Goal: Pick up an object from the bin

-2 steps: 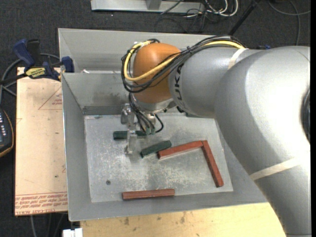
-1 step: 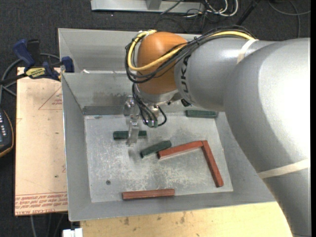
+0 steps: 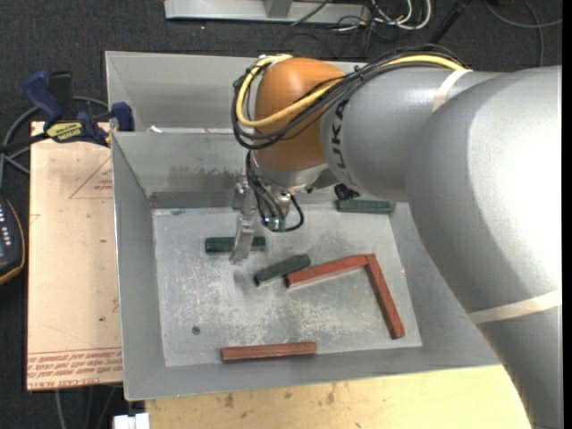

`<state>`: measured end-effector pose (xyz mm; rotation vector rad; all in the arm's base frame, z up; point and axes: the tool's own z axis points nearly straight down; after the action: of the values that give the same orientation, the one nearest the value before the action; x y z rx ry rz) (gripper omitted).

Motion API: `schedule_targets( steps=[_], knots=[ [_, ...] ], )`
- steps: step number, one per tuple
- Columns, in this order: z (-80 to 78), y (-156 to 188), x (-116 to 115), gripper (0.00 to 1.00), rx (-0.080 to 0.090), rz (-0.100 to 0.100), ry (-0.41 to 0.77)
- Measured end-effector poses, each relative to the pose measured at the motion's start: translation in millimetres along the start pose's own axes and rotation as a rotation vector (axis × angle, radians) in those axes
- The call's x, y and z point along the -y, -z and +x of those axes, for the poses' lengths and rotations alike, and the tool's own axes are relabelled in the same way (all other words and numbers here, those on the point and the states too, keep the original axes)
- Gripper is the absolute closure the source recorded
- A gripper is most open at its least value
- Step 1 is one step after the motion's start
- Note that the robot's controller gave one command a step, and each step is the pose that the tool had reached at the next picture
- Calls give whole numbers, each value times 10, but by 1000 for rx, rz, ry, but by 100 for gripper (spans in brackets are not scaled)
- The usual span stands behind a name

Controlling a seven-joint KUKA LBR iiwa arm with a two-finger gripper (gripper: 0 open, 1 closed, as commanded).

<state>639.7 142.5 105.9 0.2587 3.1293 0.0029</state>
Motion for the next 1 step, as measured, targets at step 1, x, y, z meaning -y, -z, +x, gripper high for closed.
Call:
schedule_targets(
  steps=[1],
  knots=[
    [14,-374,105,0,-3,1,-117]
  ],
)
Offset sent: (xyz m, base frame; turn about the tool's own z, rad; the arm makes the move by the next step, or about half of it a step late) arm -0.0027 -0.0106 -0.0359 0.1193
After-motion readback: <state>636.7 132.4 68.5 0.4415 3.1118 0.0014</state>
